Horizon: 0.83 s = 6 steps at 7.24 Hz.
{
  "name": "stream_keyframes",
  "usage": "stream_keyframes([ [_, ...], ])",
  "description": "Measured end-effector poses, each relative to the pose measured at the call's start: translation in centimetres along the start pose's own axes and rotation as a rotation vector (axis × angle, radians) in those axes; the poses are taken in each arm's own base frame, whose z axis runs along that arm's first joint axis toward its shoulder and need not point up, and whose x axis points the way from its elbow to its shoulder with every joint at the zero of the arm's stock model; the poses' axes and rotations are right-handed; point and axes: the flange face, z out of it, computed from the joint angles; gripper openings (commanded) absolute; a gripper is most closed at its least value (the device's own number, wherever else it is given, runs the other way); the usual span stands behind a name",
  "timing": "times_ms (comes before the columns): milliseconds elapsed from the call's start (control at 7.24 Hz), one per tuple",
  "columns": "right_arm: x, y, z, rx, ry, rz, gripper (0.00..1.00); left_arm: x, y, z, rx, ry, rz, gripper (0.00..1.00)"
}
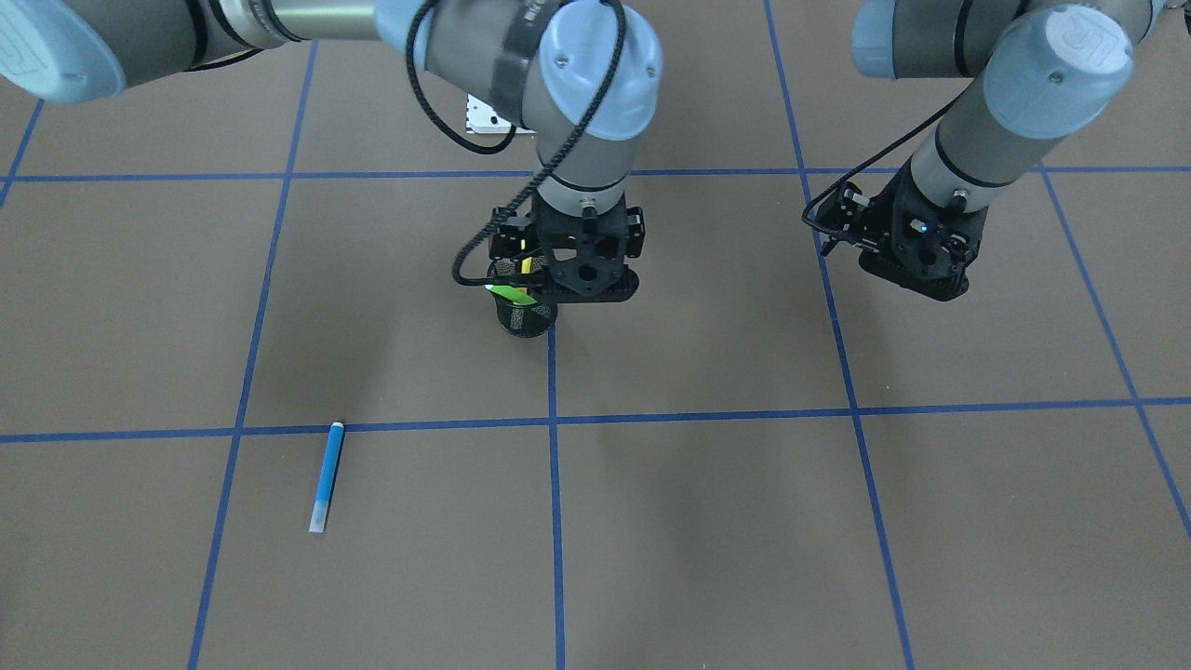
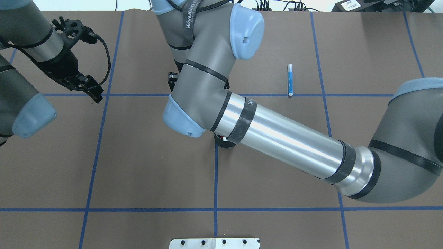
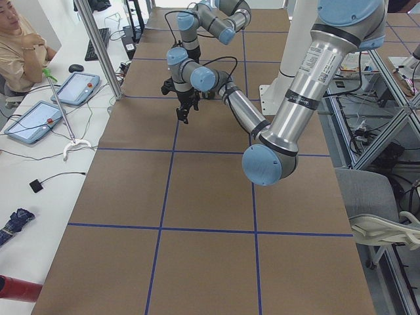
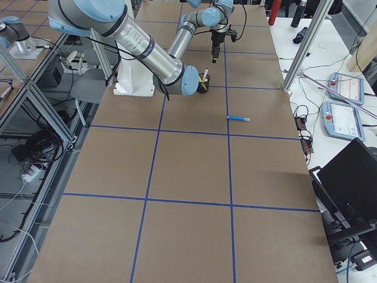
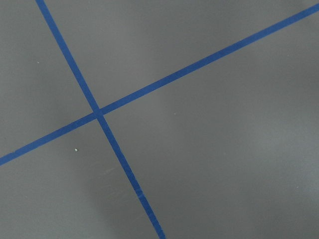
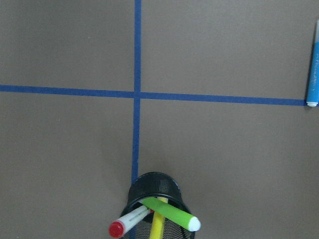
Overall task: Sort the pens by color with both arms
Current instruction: 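Lower the right gripper over the pen cup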
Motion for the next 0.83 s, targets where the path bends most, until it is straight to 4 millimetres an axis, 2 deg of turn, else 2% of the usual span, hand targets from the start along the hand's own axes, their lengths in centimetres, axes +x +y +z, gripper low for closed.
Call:
stream_keyframes([
  [138,-0.4,0.0,1.0,-0.016,0.016,-0.026,0.65,0.0,0.1,0.0,0.000,0.000,0.001,1.00],
  [276,0.1,-0.3,2.4,-0.030,0.033,-0.062,0.62,0.0,0.0,0.0,0.000,0.000,0.002,1.00],
  [690,1.2,-0.4,5.6,-0.068,0.062,-0.110,0.29,0.4,0.0,-0.3,0.006,0.001,0.003,1.00],
  [828,1.1,-0.1,6.1,-0.079,0.064,-0.115,0.26,0.5,0.0,-0.4,0.009,0.002,0.004,1.00],
])
